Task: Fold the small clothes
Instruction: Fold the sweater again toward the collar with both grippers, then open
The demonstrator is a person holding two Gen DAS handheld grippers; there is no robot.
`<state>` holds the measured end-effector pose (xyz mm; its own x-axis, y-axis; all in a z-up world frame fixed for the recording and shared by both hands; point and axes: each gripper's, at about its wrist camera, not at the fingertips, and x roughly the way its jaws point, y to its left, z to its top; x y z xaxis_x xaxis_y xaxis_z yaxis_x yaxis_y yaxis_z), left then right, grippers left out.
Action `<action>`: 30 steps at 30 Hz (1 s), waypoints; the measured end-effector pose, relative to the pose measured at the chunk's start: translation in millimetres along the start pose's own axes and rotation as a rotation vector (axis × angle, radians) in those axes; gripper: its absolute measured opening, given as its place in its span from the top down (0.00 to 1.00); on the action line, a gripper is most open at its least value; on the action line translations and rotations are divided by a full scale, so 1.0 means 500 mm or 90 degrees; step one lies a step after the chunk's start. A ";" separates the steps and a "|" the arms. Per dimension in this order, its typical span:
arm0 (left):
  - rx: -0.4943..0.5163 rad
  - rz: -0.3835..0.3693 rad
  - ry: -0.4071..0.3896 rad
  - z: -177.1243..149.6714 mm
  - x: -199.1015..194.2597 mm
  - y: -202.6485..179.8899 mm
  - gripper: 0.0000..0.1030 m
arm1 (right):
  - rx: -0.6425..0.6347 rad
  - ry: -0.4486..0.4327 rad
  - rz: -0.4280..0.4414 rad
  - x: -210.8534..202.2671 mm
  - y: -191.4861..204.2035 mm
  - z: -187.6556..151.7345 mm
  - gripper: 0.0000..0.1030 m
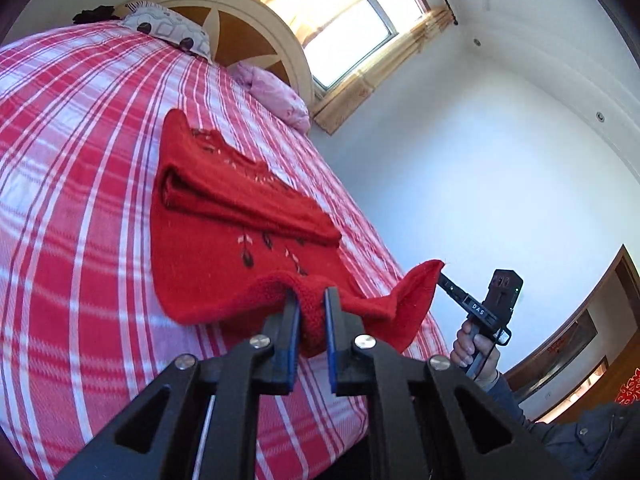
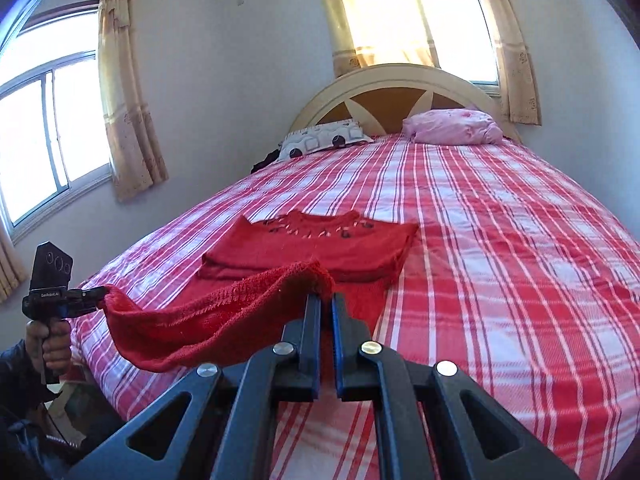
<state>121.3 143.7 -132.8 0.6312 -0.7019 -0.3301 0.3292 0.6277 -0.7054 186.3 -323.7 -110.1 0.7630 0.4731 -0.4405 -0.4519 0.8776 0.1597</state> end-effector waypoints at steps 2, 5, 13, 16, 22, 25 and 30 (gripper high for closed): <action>-0.005 0.000 -0.005 0.024 0.009 0.007 0.89 | 0.008 0.001 -0.002 0.019 -0.011 0.025 0.96; -0.026 0.005 -0.009 0.065 0.031 0.031 0.89 | 0.018 0.008 -0.006 0.052 -0.027 0.056 0.96; -0.038 0.019 -0.035 0.189 0.079 0.066 0.89 | 0.022 0.020 -0.016 0.146 -0.053 0.156 0.96; -0.025 0.024 -0.043 0.241 0.101 0.068 0.89 | 0.027 0.023 -0.021 0.183 -0.064 0.199 0.96; -0.039 0.037 -0.048 0.330 0.166 0.123 0.89 | 0.048 0.040 -0.034 0.293 -0.103 0.261 0.96; -0.062 0.049 -0.040 0.362 0.212 0.174 0.89 | 0.060 0.053 -0.039 0.349 -0.126 0.273 0.96; -0.091 0.078 -0.015 0.388 0.285 0.246 0.89 | 0.070 0.088 -0.055 0.453 -0.162 0.267 0.96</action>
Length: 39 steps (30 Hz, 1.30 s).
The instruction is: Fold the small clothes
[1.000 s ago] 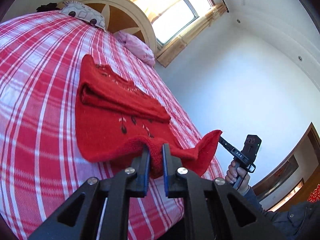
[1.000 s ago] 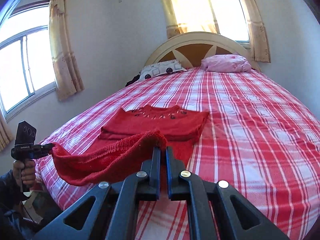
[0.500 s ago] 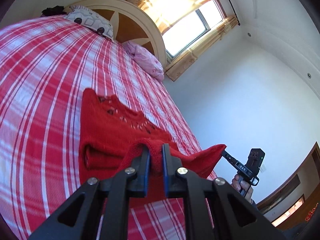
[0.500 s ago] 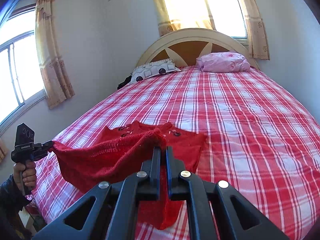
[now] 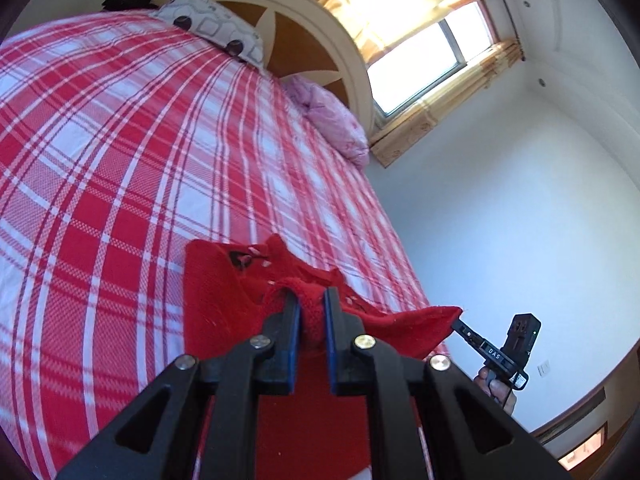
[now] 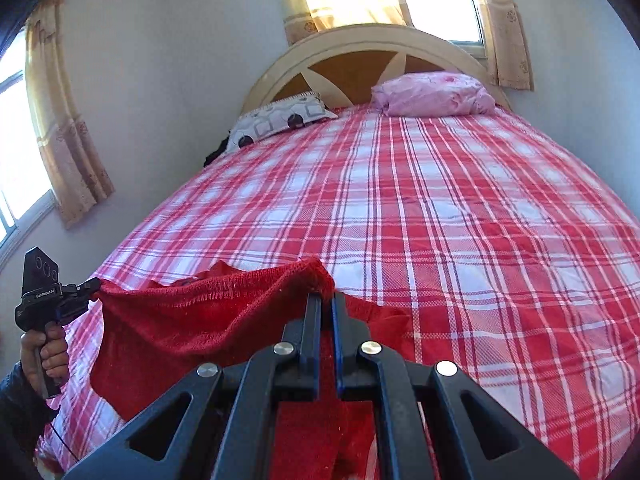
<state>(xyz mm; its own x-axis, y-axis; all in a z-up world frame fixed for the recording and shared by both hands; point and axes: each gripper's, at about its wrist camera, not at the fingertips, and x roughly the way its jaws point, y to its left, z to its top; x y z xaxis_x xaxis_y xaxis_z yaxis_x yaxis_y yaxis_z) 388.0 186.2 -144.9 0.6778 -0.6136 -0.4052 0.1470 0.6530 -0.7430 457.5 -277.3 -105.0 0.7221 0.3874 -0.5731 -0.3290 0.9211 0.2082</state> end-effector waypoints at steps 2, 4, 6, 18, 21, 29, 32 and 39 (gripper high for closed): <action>-0.007 0.009 0.008 0.008 0.024 0.015 0.89 | 0.009 0.013 -0.007 0.043 -0.016 -0.002 0.96; -0.010 0.013 0.017 0.013 0.044 0.025 0.89 | 0.020 0.027 -0.011 0.085 -0.033 -0.004 0.96; -0.007 0.024 0.025 0.015 0.060 0.032 0.89 | 0.031 0.048 -0.012 0.126 -0.050 -0.008 0.96; -0.028 0.095 -0.017 0.044 0.066 0.057 0.53 | 0.046 0.118 -0.103 0.231 -0.097 -0.027 0.93; 0.005 0.109 -0.019 0.025 0.047 0.034 0.33 | 0.026 0.104 -0.129 0.198 -0.092 -0.034 0.90; 0.204 0.235 0.013 -0.060 0.059 -0.057 0.21 | -0.013 0.074 -0.048 0.117 -0.040 -0.056 0.33; 0.230 0.259 0.010 -0.040 0.071 -0.063 0.21 | -0.013 0.076 -0.049 0.136 -0.033 -0.029 0.33; 0.120 0.207 0.058 0.018 0.120 0.014 0.23 | 0.070 0.145 -0.001 0.225 -0.079 -0.011 0.37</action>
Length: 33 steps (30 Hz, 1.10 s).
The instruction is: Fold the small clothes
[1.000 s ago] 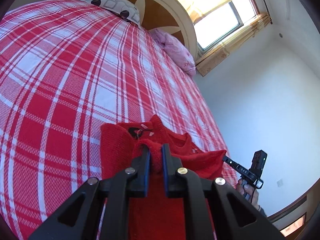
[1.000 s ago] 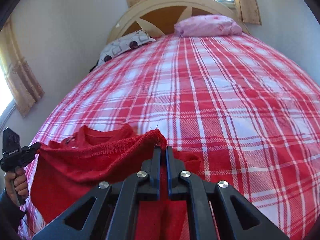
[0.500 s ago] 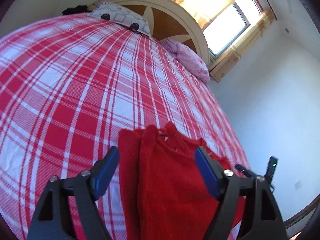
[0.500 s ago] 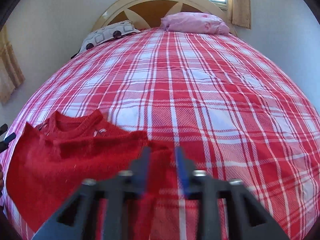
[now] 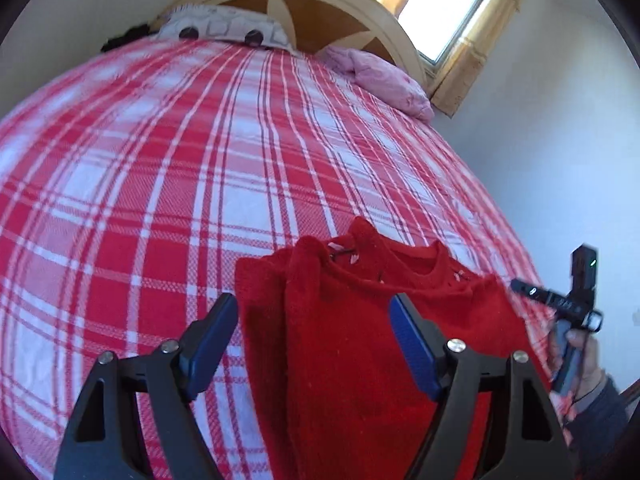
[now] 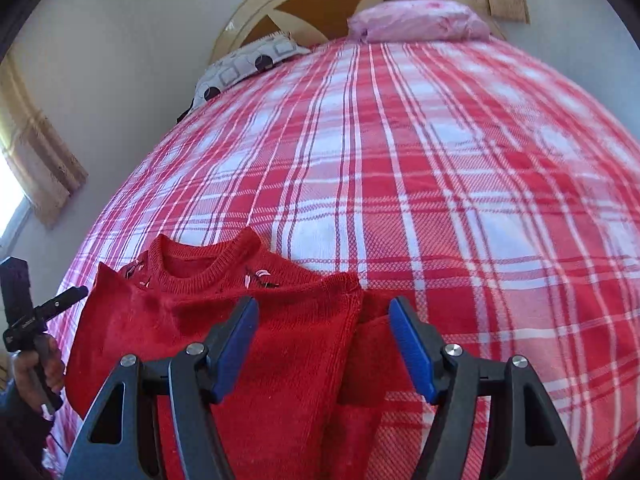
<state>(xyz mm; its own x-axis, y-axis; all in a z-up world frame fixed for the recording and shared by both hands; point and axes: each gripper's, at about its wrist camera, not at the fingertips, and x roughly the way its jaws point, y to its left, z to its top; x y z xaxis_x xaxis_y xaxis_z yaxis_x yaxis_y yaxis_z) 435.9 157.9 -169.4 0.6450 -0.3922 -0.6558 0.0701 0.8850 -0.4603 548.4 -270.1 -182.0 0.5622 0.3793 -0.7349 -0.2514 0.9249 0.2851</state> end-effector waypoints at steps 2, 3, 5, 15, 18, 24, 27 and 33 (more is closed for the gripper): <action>-0.012 -0.007 0.008 0.001 0.013 0.006 0.29 | -0.001 0.015 -0.004 0.022 0.000 -0.003 0.49; -0.008 -0.004 0.012 0.000 0.020 0.003 0.30 | -0.010 0.020 -0.012 0.034 0.002 -0.004 0.58; 0.010 0.003 0.011 0.001 0.025 -0.003 0.46 | -0.025 0.032 -0.018 0.055 0.006 -0.006 0.67; 0.004 -0.019 -0.024 0.023 0.001 0.001 0.88 | -0.056 -0.050 -0.042 0.005 0.015 0.023 0.93; 0.000 0.010 -0.012 0.017 0.022 0.014 0.88 | -0.053 -0.074 -0.064 -0.004 0.016 0.039 0.93; -0.034 0.029 0.006 -0.004 0.052 0.032 0.81 | -0.057 0.029 -0.102 0.077 0.001 0.013 0.90; -0.039 0.053 -0.015 -0.002 0.020 0.026 0.52 | -0.081 0.009 -0.141 0.049 0.001 -0.003 0.55; -0.015 0.064 -0.080 -0.028 -0.079 -0.004 0.25 | -0.097 -0.077 -0.081 -0.108 0.043 -0.039 0.51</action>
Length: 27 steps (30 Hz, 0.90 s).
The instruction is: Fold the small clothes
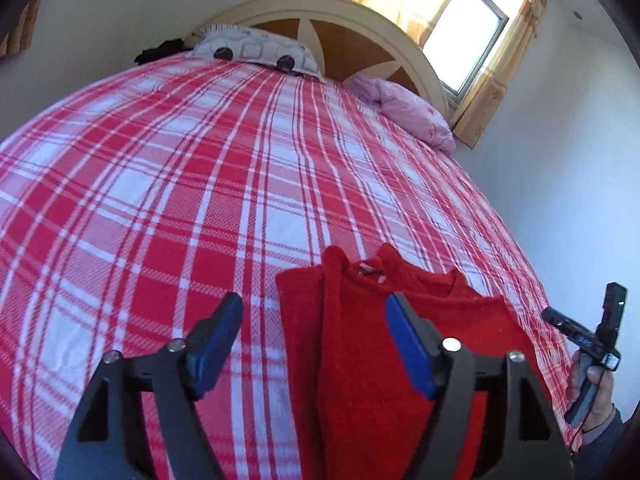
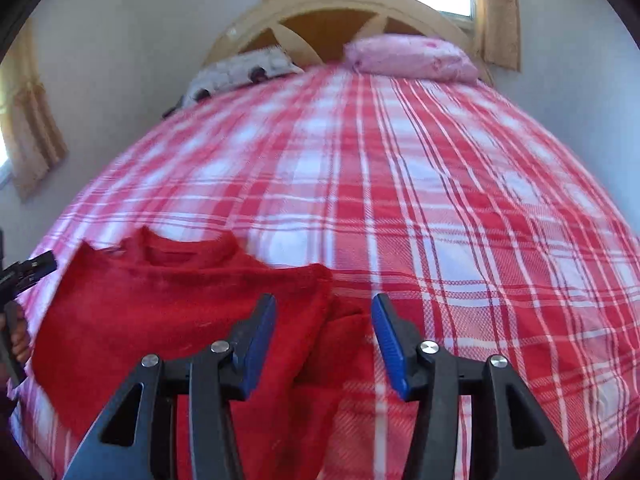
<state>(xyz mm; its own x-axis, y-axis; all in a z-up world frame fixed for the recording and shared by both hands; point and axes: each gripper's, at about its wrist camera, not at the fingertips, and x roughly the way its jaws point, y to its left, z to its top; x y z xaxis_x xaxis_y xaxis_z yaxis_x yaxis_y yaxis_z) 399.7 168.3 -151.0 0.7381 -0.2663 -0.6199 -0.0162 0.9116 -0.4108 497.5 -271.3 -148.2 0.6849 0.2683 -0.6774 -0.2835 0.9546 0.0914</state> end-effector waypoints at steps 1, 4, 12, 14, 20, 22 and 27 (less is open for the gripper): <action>0.005 -0.002 -0.004 -0.009 -0.013 -0.005 0.24 | -0.008 -0.007 0.020 -0.019 0.016 -0.009 0.51; 0.039 0.006 -0.007 -0.058 -0.054 -0.036 0.13 | -0.067 -0.001 0.111 -0.076 0.089 -0.066 0.51; 0.115 0.162 0.074 -0.167 -0.017 -0.034 0.11 | -0.149 0.092 0.065 -0.044 0.129 -0.229 0.50; 0.081 0.141 0.075 -0.166 -0.034 -0.022 0.12 | -0.151 0.086 0.056 -0.059 0.136 -0.231 0.50; 0.085 0.163 0.063 -0.208 -0.075 -0.022 0.02 | -0.143 0.051 0.071 -0.117 0.148 -0.244 0.50; 0.089 0.169 0.078 -0.218 -0.061 -0.018 0.02 | -0.155 0.111 0.031 -0.077 0.144 -0.270 0.50; 0.089 0.182 0.080 -0.226 -0.057 -0.019 0.00 | -0.074 0.087 0.066 -0.086 0.117 -0.249 0.48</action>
<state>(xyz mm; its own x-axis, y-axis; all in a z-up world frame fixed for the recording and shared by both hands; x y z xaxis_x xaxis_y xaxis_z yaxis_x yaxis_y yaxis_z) 302.7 131.7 -205.1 0.6286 -0.0228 -0.7774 -0.1114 0.9866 -0.1191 368.0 -242.9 -204.6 0.5524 0.3363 -0.7628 -0.4288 0.8993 0.0859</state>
